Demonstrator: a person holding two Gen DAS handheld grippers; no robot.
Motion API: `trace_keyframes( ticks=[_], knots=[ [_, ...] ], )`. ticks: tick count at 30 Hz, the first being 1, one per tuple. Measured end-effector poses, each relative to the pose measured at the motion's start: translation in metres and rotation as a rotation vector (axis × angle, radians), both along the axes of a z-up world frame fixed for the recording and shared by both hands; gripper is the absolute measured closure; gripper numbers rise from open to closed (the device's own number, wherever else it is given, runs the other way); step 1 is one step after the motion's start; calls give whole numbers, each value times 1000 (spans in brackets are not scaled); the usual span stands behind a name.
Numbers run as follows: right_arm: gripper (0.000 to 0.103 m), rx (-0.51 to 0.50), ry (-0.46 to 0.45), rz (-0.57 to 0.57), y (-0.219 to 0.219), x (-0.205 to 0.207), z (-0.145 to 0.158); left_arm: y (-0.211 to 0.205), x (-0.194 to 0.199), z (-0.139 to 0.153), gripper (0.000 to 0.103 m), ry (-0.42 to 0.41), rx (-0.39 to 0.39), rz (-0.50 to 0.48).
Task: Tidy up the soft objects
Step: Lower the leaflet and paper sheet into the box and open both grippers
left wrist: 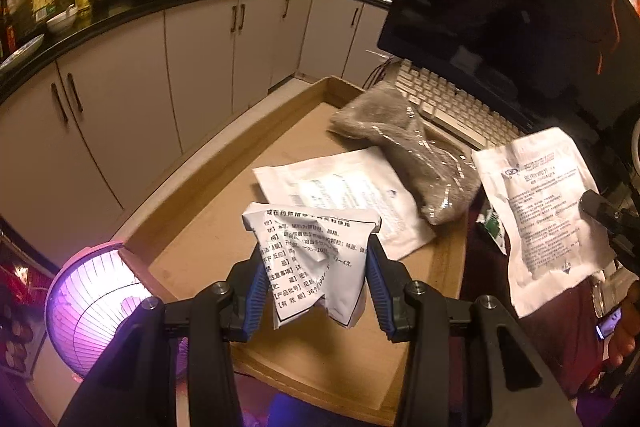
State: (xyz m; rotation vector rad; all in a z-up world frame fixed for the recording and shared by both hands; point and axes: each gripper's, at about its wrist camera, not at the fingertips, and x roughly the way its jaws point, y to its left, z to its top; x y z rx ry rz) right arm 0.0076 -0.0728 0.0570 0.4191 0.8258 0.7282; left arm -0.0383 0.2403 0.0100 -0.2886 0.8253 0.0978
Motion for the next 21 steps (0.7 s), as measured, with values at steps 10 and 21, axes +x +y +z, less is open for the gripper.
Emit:
trace_keyframes(
  ticks=[10, 21],
  knots=[
    [94, 19, -2, 120, 87, 19, -10, 3, 7, -13, 59, 22, 10, -15],
    [94, -71, 21, 169, 155, 65, -42, -4, 21, -26, 59, 56, 57, -18]
  ],
)
